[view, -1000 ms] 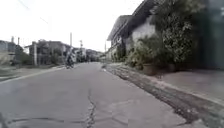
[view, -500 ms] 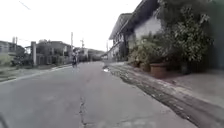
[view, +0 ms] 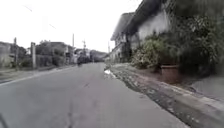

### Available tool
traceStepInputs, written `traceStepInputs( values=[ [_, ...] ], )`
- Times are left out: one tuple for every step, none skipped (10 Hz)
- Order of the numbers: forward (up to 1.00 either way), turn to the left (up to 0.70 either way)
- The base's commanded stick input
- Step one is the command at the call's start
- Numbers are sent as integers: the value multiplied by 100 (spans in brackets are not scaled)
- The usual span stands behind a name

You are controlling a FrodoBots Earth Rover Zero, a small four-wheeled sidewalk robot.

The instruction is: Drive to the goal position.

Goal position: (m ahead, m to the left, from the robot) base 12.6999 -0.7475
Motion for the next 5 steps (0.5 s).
traceStepInputs(
  values=[
    [100,40],
    [100,40],
    [100,16],
    [100,0],
    [100,0]
  ],
)
